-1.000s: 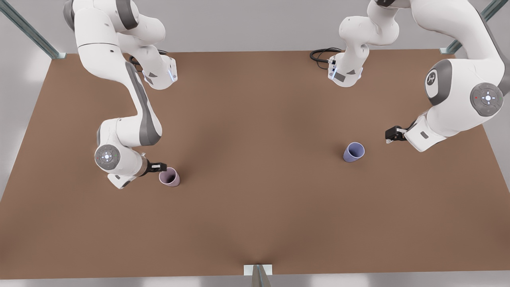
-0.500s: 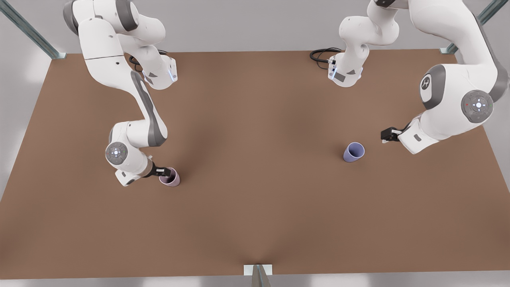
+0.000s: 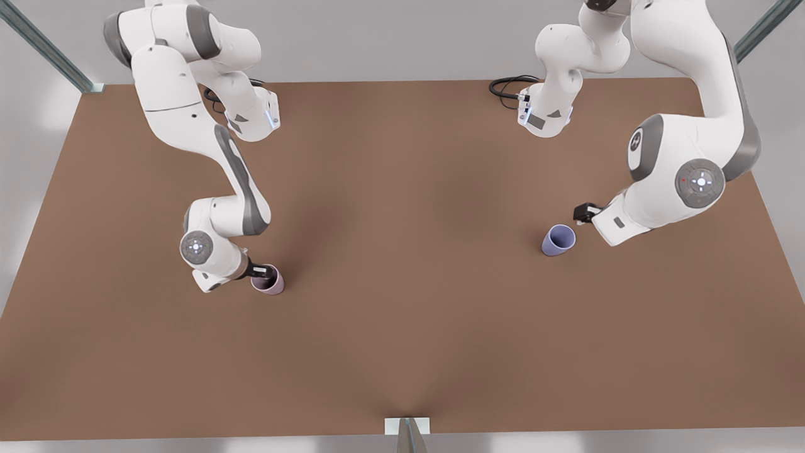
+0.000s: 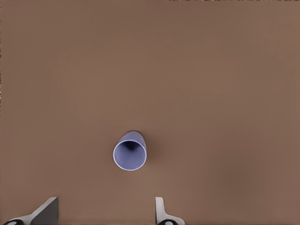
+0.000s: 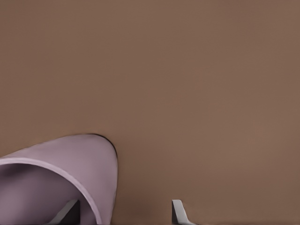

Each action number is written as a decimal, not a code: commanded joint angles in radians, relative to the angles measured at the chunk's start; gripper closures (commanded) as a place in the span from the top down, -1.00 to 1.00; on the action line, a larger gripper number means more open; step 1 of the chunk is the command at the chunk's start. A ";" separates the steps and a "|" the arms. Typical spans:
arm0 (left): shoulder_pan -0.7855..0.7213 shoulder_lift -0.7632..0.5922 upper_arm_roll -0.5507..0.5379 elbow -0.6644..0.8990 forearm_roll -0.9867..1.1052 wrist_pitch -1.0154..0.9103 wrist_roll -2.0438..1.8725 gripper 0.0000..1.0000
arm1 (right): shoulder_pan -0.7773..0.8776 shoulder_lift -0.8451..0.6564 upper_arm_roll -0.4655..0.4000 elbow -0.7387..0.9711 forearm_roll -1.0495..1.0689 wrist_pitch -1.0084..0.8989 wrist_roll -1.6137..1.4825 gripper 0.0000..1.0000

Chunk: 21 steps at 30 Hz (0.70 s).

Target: Stack the cups, with the pink cup at the bottom and the purple cup at the top

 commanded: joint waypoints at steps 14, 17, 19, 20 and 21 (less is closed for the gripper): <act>-0.002 -0.003 0.000 -0.070 0.009 0.097 -0.381 1.00 | 0.007 -0.030 0.000 0.008 0.006 0.002 0.024 -0.57; -0.004 -0.003 0.000 -0.070 0.009 0.091 -0.365 1.00 | 0.011 -0.055 0.000 0.019 0.006 0.000 0.021 -0.57; -0.004 -0.002 0.000 -0.071 0.009 0.094 -0.361 1.00 | 0.051 -0.067 0.000 0.037 0.006 -0.009 0.021 -0.57; -0.002 -0.002 0.000 -0.073 0.009 0.092 -0.362 1.00 | 0.074 -0.067 0.002 0.045 0.010 -0.009 0.022 -0.57; -0.004 -0.002 0.000 -0.073 0.007 0.094 -0.361 1.00 | 0.105 -0.067 0.000 0.057 0.078 -0.011 0.021 -0.57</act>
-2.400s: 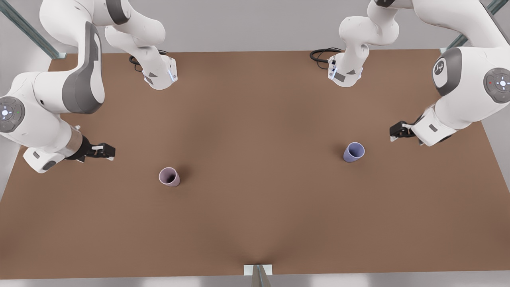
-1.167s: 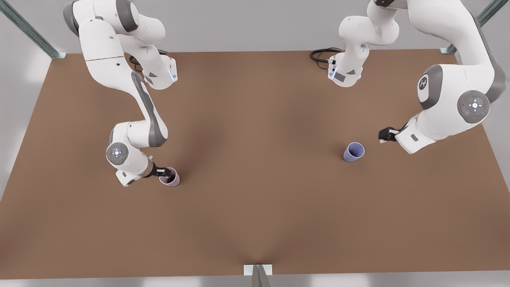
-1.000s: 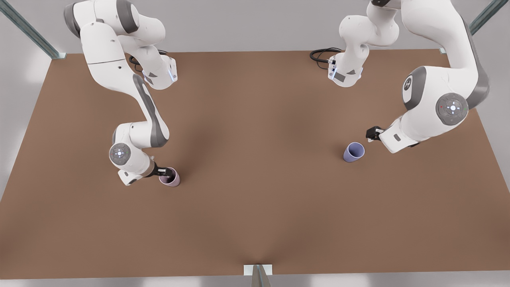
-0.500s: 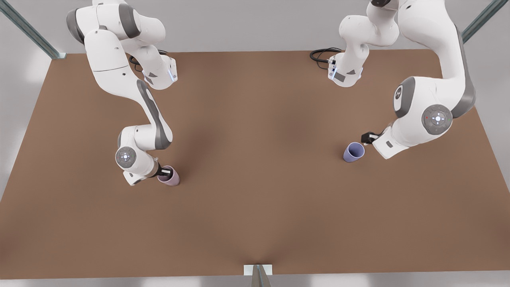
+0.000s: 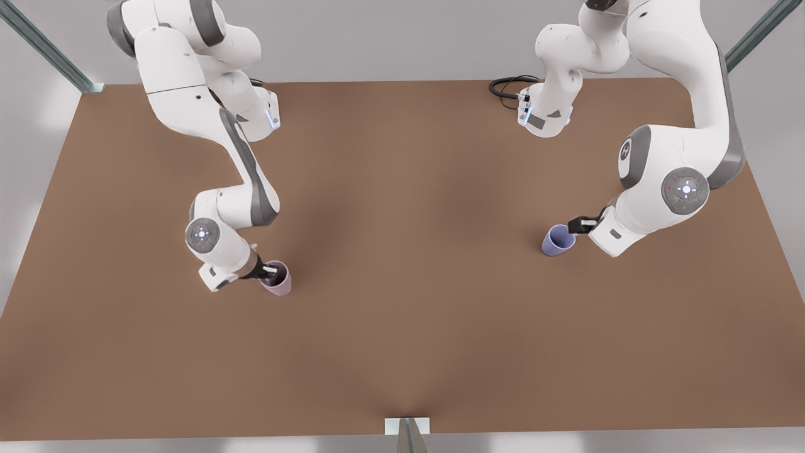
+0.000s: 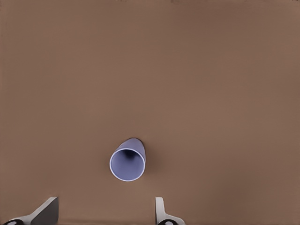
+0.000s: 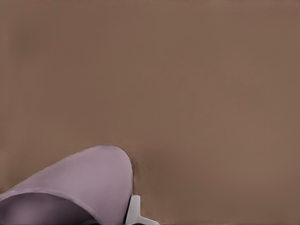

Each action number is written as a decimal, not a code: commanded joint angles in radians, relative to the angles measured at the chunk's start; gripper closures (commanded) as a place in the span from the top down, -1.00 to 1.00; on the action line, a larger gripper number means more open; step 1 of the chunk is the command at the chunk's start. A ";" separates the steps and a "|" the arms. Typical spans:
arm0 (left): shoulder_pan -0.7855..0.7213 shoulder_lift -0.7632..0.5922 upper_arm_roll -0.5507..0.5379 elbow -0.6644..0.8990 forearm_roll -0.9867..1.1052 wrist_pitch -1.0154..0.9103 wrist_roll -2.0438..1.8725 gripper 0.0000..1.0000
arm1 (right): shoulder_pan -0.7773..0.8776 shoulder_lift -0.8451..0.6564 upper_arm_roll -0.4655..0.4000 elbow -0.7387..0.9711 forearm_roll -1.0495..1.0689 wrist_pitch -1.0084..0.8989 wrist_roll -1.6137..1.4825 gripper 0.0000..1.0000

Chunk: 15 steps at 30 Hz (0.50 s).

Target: Stack the cups, with the pink cup at the bottom and the purple cup at the top

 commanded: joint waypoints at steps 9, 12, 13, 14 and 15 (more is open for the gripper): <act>-0.005 -0.007 -0.001 -0.010 -0.008 0.005 -0.127 1.00 | 0.348 0.125 0.001 0.195 0.127 -0.011 0.270 -0.57; -0.003 -0.003 0.000 -0.012 -0.009 0.006 -0.102 1.00 | 0.452 0.174 0.001 0.259 0.117 -0.043 0.466 -0.57; -0.003 -0.001 0.000 -0.013 -0.009 0.005 -0.101 1.00 | 0.468 0.184 0.003 0.273 0.115 -0.049 0.505 -0.57; -0.003 0.004 0.000 -0.025 -0.009 0.000 -0.101 1.00 | 0.489 0.194 0.004 0.284 0.116 -0.051 0.554 -0.57; -0.003 0.008 -0.001 -0.062 -0.009 0.020 -0.101 1.00 | 0.499 0.215 0.007 0.314 0.115 -0.058 0.604 -0.57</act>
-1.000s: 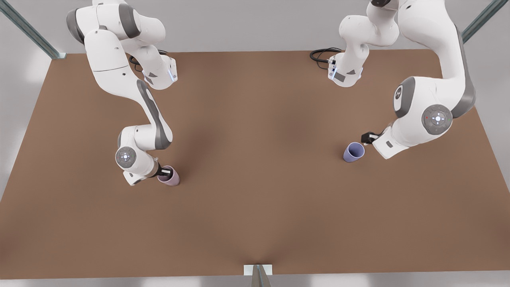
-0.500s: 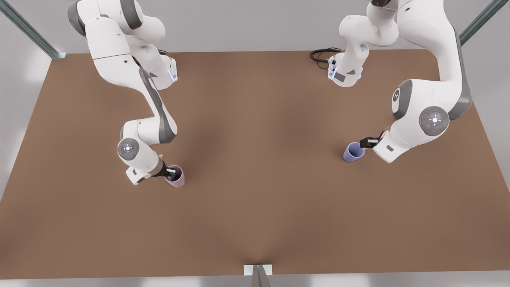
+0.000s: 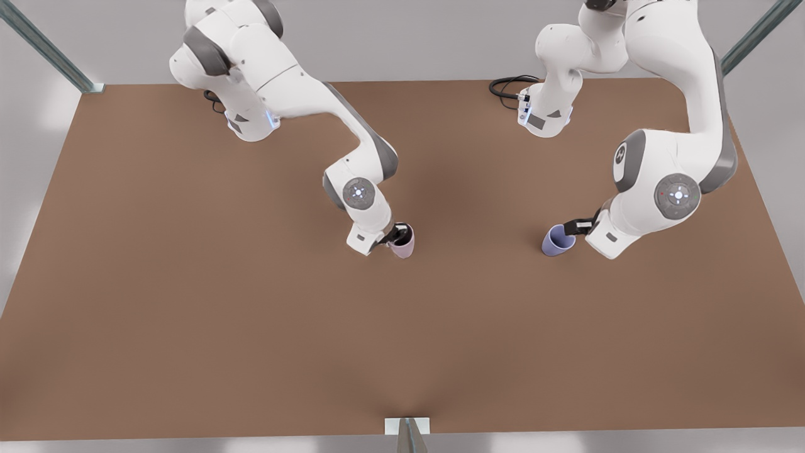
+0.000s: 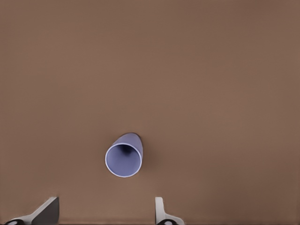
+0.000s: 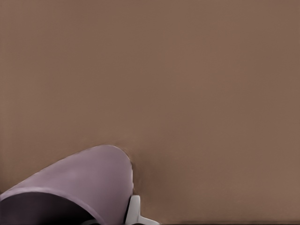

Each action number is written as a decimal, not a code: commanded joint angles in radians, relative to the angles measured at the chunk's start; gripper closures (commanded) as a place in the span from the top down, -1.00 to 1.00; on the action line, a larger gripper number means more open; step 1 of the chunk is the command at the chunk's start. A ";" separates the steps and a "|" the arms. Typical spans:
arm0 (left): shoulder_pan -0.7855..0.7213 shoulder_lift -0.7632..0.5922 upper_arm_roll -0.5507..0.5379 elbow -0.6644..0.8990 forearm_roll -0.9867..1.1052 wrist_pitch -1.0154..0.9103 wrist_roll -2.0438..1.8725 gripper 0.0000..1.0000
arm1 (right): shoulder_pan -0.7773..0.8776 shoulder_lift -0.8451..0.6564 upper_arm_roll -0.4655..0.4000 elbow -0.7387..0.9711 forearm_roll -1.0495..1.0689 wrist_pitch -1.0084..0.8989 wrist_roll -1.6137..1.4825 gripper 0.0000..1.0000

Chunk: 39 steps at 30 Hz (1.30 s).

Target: Stack the cups, with the pink cup at the bottom and the purple cup at the top

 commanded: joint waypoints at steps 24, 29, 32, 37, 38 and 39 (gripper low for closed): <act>0.035 0.032 0.067 -0.472 0.009 0.562 0.246 1.00 | 0.083 0.126 0.021 0.127 -0.003 -0.142 0.540 1.00; 0.035 0.058 0.067 -0.516 0.008 0.626 0.246 1.00 | 0.075 0.080 0.018 0.122 0.001 -0.167 0.533 1.00; 0.035 0.071 0.067 -0.529 0.008 0.649 0.246 1.00 | 0.067 0.042 0.013 0.120 0.000 -0.197 0.527 1.00; 0.035 0.074 0.065 -0.529 -0.038 0.646 0.243 -0.24 | -0.085 -0.122 0.010 0.125 -0.008 -0.394 0.335 1.00; 0.035 0.074 0.065 -0.529 -0.057 0.646 0.245 -0.24 | -0.160 -0.168 0.010 0.128 -0.040 -0.461 0.194 1.00; 0.035 0.074 0.064 -0.529 -0.074 0.646 0.245 -0.24 | -0.252 -0.217 0.016 0.128 -0.127 -0.526 0.027 1.00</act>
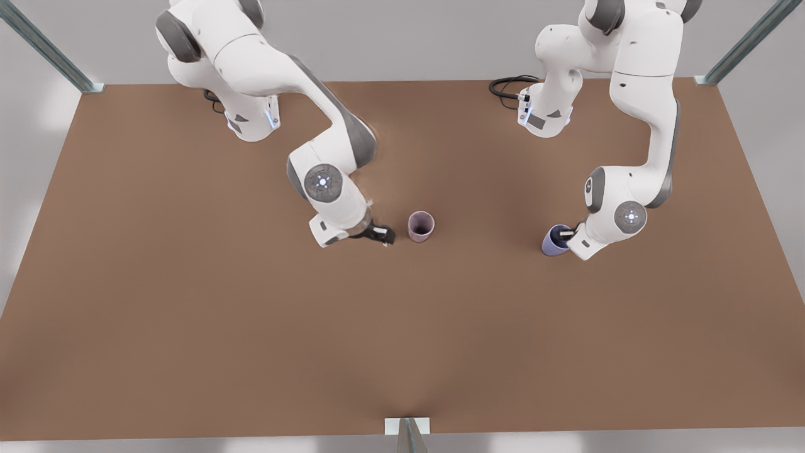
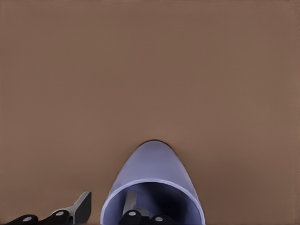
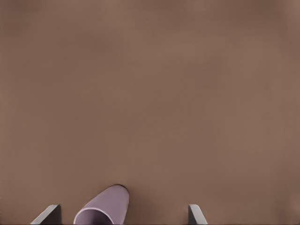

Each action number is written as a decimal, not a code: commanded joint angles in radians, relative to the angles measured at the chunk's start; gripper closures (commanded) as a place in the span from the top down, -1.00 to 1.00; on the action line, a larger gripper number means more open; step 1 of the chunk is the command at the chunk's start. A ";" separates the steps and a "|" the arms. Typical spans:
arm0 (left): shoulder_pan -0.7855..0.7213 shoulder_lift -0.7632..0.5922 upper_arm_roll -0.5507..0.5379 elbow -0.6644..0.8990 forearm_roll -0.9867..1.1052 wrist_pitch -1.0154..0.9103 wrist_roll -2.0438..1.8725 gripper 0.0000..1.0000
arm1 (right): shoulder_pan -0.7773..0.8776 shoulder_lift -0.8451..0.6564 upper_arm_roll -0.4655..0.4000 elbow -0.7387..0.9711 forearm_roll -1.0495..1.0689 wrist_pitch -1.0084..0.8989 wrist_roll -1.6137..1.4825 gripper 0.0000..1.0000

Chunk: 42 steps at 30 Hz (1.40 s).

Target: Stack the cups, with the pink cup at the bottom and the purple cup at the top

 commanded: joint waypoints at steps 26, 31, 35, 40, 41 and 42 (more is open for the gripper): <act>-0.362 0.136 -0.050 0.726 -0.106 -0.631 -0.669 -0.57 | -0.641 -0.132 0.155 0.094 -0.272 -0.384 -0.744 1.00; -0.477 0.180 -0.056 0.799 -0.190 -0.643 -0.896 -0.57 | -0.646 -0.115 0.152 0.129 -0.264 -0.384 -0.731 1.00; -0.508 0.220 -0.057 0.867 -0.246 -0.663 -0.991 -0.57 | -0.644 -0.115 0.137 0.138 -0.264 -0.386 -0.731 1.00; -0.523 0.213 -0.057 0.850 -0.255 -0.689 -0.993 -0.57 | -0.644 -0.115 0.137 0.140 -0.263 -0.386 -0.731 1.00; -0.526 0.216 -0.057 0.839 -0.255 -0.683 -0.994 -0.57 | -0.644 -0.115 0.137 0.150 -0.264 -0.384 -0.731 1.00; -0.526 0.217 -0.057 0.836 -0.253 -0.680 -0.994 -0.57 | -0.646 -0.114 0.137 0.150 -0.264 -0.384 -0.731 1.00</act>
